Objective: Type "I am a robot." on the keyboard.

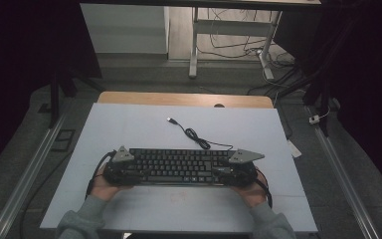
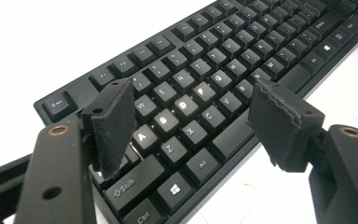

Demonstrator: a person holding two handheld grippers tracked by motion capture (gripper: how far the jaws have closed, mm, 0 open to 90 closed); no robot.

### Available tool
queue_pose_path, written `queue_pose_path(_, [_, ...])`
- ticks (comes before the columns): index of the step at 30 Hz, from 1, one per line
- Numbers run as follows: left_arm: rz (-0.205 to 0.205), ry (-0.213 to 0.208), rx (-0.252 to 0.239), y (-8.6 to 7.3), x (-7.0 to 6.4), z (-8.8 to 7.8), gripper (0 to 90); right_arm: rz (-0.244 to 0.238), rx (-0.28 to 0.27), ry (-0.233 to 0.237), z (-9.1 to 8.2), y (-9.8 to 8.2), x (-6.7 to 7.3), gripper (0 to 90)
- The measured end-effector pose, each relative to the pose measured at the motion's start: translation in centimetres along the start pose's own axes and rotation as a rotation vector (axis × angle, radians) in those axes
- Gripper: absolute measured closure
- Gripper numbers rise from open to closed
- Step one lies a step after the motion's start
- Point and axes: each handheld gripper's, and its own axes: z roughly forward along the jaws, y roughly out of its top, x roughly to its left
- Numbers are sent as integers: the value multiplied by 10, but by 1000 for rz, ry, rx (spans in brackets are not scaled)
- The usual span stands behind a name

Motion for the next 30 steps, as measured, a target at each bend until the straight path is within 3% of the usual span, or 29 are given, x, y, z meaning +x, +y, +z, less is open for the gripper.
queue_pose_path(16, [1, 16, -42, -27, -3, -21, 316, 50, -27, -69, -49, -40, -13, 498])
queue_pose_path(30, [13, 22, -64, -31, -5, -26, 313, 67, -38, -85, -68, -58, -21, 488])
